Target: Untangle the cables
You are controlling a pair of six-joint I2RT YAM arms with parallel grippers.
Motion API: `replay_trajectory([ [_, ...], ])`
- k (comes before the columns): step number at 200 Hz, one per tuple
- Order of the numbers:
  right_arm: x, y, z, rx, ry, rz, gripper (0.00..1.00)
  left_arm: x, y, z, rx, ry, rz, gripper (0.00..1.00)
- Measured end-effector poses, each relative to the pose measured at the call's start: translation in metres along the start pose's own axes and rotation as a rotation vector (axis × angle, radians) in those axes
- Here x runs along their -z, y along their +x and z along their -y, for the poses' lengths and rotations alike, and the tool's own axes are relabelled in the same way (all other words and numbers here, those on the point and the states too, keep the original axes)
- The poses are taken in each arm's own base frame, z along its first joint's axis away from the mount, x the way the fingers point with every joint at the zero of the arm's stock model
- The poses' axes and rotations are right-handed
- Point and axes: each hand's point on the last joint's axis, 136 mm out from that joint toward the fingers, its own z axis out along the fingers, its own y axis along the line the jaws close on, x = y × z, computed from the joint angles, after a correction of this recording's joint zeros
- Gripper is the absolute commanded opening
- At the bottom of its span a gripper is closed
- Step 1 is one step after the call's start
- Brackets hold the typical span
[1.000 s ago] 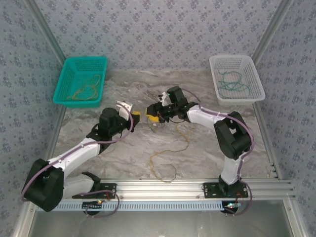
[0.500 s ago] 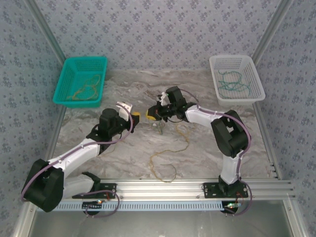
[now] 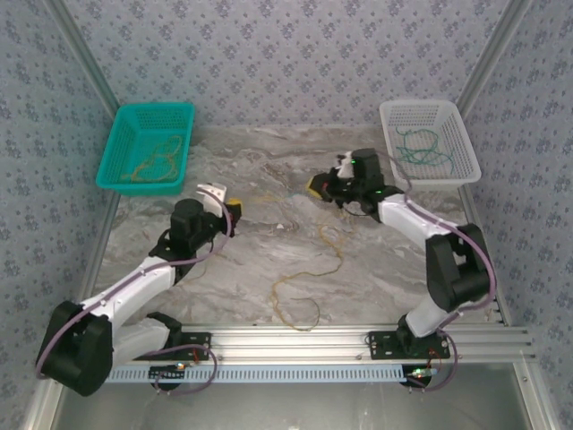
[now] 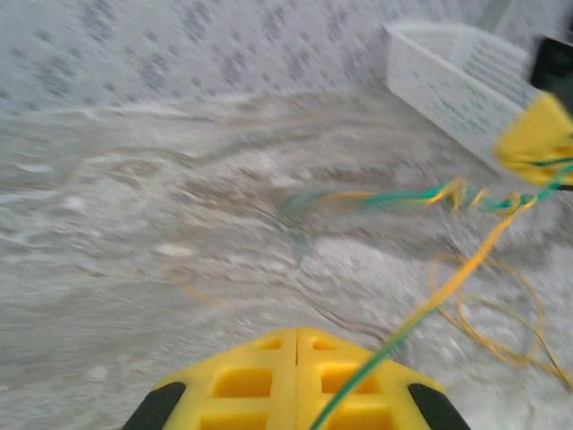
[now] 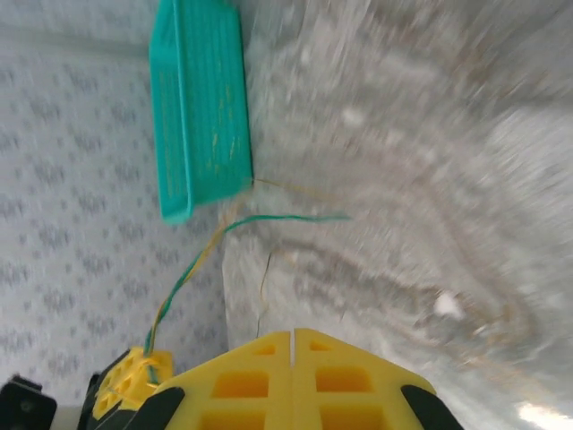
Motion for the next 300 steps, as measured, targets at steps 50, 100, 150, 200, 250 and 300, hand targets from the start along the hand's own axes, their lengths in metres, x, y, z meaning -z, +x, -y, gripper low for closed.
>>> replay_trajectory([
  [50,0.098,-0.057,0.027,-0.055,0.063,0.319,0.00,0.033,-0.037,-0.052,0.052,-0.217,0.168,0.00],
  [100,0.193,-0.084,0.023,-0.044,0.109,0.596,0.00,0.056,-0.046,-0.102,0.148,-0.421,0.240,0.00],
  [150,0.197,-0.071,0.009,0.035,0.138,0.574,0.00,0.036,-0.037,-0.098,0.176,-0.368,0.164,0.00],
  [200,0.208,-0.093,-0.020,0.161,0.165,0.593,0.00,0.024,-0.070,-0.073,0.157,-0.258,0.191,0.00],
  [250,0.267,-0.176,-0.064,0.369,0.297,0.836,0.00,0.013,-0.059,-0.049,0.140,-0.174,0.140,0.00],
  [300,0.273,-0.263,0.029,0.268,0.517,0.860,0.00,0.011,-0.098,-0.019,0.118,-0.061,0.188,0.00],
])
